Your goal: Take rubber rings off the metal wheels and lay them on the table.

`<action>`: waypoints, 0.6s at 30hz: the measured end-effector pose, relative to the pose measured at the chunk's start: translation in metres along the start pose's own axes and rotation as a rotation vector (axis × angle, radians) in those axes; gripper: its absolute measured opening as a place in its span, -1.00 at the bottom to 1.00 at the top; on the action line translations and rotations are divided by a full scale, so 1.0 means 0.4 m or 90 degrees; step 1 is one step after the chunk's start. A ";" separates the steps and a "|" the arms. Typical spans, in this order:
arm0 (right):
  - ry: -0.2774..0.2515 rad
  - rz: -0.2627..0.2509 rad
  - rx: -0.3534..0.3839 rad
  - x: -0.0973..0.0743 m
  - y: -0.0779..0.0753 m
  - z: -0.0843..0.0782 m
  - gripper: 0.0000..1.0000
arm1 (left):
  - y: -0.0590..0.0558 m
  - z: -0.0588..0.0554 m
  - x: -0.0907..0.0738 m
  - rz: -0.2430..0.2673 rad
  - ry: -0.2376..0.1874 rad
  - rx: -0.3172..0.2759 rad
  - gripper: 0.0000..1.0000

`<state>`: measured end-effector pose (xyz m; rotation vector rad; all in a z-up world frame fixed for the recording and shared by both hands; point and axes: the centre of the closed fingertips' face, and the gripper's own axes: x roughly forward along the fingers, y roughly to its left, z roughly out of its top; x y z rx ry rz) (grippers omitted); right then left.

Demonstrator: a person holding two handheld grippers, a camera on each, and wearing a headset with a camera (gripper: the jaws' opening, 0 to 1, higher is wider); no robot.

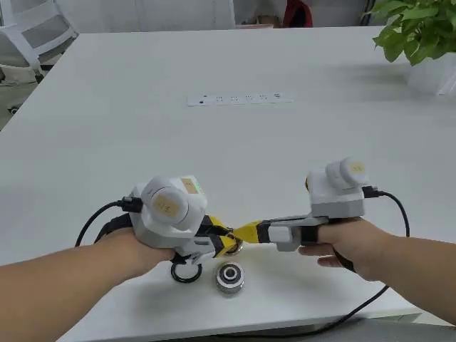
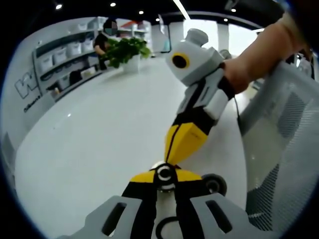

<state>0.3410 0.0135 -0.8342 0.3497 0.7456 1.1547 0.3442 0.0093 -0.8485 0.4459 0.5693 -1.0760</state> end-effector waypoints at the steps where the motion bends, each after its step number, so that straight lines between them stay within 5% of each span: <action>1: 0.001 -0.004 -0.005 0.002 -0.002 0.000 -1.00 | 0.000 0.000 0.000 0.001 -0.001 0.002 -0.74; 9: 0.015 -0.036 -0.027 0.007 -0.019 -0.005 -1.00 | 0.000 0.001 0.000 0.006 -0.001 0.005 -0.73; 18: 0.012 -0.035 -0.033 0.006 -0.015 -0.003 -1.00 | 0.001 0.003 0.000 0.010 0.000 0.010 -0.70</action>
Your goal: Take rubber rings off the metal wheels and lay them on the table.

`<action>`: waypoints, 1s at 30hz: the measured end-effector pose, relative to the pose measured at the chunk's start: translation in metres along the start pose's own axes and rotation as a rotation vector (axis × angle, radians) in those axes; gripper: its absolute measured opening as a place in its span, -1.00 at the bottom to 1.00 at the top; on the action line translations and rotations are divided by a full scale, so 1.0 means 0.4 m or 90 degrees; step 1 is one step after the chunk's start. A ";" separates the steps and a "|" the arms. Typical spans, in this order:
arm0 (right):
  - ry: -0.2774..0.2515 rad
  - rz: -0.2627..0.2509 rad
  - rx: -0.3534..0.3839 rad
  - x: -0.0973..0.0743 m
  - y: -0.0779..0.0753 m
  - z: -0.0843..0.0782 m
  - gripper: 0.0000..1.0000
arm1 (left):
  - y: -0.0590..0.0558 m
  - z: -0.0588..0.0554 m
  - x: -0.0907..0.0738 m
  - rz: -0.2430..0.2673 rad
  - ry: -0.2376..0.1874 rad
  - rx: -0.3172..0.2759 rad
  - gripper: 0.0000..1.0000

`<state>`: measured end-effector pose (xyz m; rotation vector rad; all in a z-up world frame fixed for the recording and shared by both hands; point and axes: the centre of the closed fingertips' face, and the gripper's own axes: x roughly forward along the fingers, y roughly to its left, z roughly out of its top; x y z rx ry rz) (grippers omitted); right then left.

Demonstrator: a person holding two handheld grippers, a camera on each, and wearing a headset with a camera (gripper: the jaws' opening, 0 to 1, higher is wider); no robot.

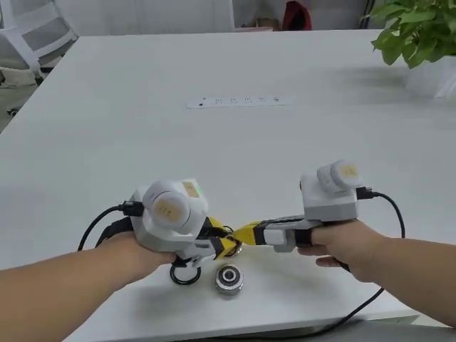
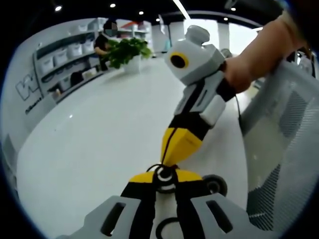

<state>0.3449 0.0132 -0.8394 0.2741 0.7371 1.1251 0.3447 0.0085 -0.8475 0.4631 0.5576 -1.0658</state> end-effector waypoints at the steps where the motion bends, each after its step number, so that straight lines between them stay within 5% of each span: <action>1: 0.000 0.001 0.000 -0.001 0.001 0.000 -1.00 | 0.000 0.002 -0.002 0.000 -0.002 0.002 -0.69; 8: -0.005 0.001 0.002 -0.005 -0.001 0.005 -1.00 | -0.023 0.007 -0.016 -0.030 -0.004 0.026 -0.49; 23: -0.010 0.009 0.002 -0.010 0.010 0.014 -1.00 | 0.007 0.032 -0.092 -0.023 -0.047 -0.003 -0.35; 30: -0.013 0.016 0.005 -0.012 0.015 0.020 -1.00 | 0.003 0.020 -0.129 -0.027 -0.051 -0.002 -0.22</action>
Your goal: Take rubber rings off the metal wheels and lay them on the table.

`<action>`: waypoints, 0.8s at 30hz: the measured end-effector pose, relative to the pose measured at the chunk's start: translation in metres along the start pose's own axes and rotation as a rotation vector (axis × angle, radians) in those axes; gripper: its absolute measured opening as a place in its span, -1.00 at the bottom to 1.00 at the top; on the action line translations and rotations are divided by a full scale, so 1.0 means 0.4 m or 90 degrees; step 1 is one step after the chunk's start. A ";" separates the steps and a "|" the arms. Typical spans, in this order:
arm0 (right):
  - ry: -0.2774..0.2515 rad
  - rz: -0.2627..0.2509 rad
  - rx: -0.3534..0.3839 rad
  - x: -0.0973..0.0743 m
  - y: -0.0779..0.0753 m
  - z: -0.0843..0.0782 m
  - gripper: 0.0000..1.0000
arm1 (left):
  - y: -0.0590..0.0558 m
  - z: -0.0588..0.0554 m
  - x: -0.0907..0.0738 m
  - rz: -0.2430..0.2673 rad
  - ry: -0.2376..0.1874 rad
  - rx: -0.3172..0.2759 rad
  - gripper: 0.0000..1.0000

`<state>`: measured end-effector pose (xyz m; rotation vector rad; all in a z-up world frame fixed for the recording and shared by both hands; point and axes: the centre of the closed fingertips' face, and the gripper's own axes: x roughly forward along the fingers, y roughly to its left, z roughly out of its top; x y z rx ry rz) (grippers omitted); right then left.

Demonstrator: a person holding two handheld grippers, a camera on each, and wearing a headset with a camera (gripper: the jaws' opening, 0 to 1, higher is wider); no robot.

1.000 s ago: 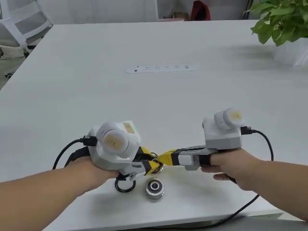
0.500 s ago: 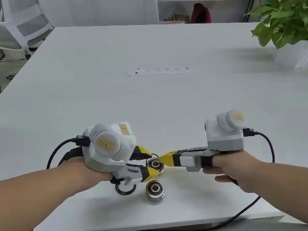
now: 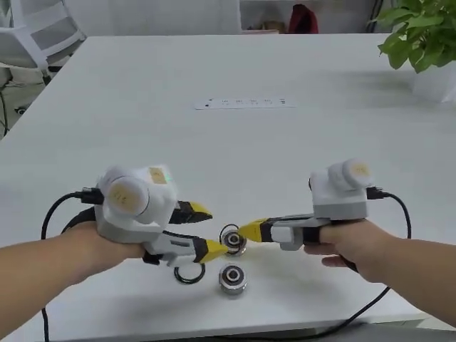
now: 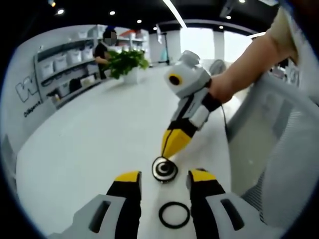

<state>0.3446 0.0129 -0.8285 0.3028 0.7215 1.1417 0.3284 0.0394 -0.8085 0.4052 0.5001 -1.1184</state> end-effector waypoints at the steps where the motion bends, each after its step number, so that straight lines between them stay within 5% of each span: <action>1: 0.000 0.001 0.001 0.000 0.001 0.000 -1.00 | 0.000 -0.001 -0.007 0.000 -0.001 0.000 -0.21; 24: -0.016 0.045 0.011 0.019 0.064 0.036 -1.00 | 0.000 -0.014 -0.135 0.021 -0.044 -0.033 0.07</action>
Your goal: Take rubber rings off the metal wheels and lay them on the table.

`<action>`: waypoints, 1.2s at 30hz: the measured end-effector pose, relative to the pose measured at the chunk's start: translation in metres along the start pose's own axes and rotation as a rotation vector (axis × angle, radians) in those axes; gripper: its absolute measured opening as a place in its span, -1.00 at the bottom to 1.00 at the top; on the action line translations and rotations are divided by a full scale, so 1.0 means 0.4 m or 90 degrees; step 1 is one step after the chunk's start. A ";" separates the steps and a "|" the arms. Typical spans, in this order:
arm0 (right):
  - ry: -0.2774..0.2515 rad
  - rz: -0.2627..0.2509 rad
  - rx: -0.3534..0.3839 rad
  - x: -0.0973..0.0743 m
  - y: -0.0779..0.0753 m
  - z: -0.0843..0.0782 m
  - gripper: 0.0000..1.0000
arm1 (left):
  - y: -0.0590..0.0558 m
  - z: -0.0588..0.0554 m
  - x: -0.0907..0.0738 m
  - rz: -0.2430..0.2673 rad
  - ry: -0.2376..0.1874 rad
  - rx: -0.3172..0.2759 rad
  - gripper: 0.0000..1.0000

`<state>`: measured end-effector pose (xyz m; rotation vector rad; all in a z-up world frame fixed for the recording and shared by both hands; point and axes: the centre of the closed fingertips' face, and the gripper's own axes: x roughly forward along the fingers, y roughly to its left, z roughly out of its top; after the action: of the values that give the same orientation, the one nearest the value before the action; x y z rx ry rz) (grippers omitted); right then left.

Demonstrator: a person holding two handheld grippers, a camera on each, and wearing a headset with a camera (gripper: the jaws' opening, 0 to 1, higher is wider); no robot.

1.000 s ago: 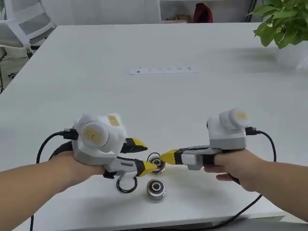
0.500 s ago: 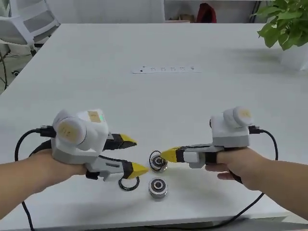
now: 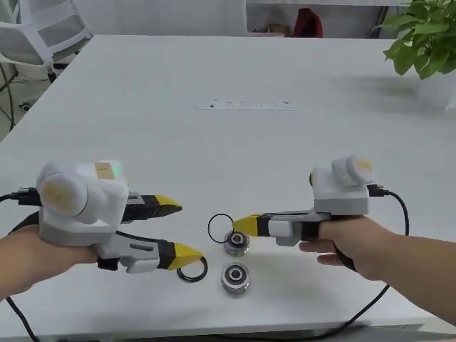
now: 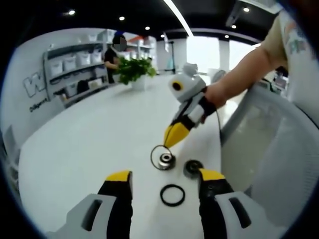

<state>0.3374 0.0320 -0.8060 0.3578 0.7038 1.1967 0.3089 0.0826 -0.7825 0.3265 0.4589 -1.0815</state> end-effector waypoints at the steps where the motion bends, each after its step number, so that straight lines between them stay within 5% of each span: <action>1: 0.001 0.002 0.000 0.002 0.003 0.000 -1.00 | 0.000 -0.002 -0.006 0.001 0.000 0.000 0.08; 21: 0.058 0.039 -0.004 0.081 0.060 -0.043 -1.00 | 0.008 -0.033 -0.096 0.037 -0.003 -0.005 0.22; 36: 0.107 0.042 0.009 0.115 0.066 -0.092 -1.00 | 0.009 -0.053 -0.125 0.050 0.001 -0.009 0.24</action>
<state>0.3026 0.0800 -0.8314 0.2972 0.8515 1.2950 0.2885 0.1324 -0.7753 0.3301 0.4520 -1.0012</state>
